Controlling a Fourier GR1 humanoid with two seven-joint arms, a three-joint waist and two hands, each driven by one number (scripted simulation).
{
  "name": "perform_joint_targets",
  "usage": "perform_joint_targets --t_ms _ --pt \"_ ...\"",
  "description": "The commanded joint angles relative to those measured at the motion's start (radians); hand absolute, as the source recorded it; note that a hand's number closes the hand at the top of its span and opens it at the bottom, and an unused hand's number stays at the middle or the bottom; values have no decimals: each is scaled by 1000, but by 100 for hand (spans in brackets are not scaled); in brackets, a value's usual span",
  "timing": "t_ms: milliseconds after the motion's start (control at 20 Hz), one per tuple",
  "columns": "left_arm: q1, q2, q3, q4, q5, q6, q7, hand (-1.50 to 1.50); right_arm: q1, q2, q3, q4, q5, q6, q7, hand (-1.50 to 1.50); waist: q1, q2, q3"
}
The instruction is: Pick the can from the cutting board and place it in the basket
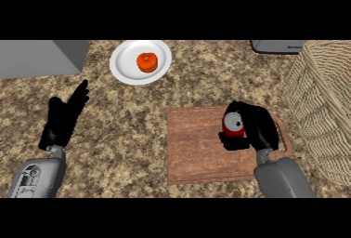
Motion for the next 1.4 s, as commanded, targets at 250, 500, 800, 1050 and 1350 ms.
perform_joint_targets --t_ms 250,500,800,1050,1350 --pt "19 16 13 -28 21 -26 -3 0 -80 -7 211 97 268 269 235 150 7 4 3" --pt "0 -30 -25 -37 -31 32 37 0 -91 107 154 -80 176 281 290 150 -7 3 5" --pt "11 -26 -11 13 -8 4 -17 0 -142 110 180 -374 -25 276 464 150 -6 1 4" --pt "17 -13 2 -7 -3 3 7 0 -232 111 87 -609 -111 260 610 150 -12 -4 4" --pt "-15 -2 18 13 3 -4 -6 0 -475 111 -9 -755 -149 425 878 150 -9 1 4"
